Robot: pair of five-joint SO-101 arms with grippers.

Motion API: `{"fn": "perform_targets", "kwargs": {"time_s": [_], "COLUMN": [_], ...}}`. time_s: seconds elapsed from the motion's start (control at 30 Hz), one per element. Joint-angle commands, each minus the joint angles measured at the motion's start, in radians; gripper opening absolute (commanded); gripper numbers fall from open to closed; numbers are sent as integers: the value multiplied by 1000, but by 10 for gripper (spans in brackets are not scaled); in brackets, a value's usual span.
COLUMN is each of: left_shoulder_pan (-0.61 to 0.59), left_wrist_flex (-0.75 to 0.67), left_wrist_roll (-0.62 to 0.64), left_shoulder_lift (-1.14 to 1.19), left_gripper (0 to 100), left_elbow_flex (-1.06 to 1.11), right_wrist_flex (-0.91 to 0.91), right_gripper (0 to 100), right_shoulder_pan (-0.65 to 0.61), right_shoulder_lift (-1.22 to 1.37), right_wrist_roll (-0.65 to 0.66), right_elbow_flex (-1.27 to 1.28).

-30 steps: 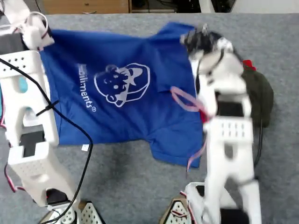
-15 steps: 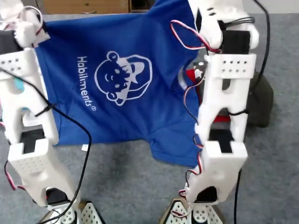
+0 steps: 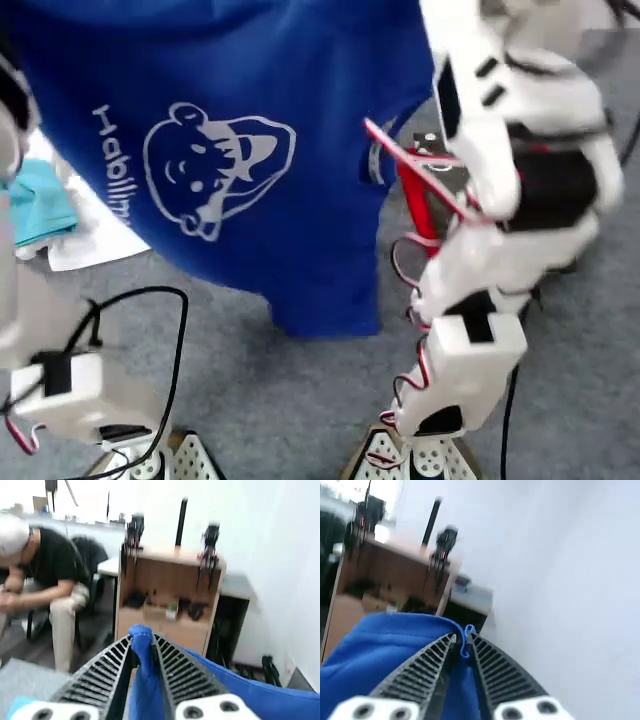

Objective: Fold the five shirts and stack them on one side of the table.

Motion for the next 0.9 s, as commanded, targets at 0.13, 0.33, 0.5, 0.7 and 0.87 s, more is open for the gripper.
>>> {"fn": "perform_targets", "kwargs": {"time_s": [0.13,0.33,0.5,0.7,0.87], "left_shoulder_pan": [-12,-14,-124,-167,-109], "left_wrist_flex": [51,138,138,138,137], "left_wrist_roll": [-54,-150,-146,-144,-143], "left_shoulder_lift": [-219,-378,-529,-716,-895], "left_gripper": [21,19,19,19,19], "left_elbow_flex": [-20,-17,34,258,545], "right_wrist_flex": [-49,-49,-81,-94,-92], "right_gripper": [1,2,2,2,2], "right_shoulder_pan": [-12,-5,-10,-10,-12], "right_shoulder_lift": [-219,-343,-426,-487,-490], "right_wrist_roll": [-31,-25,-25,-25,-25], "right_elbow_flex": [-27,-27,-27,-25,51]}}
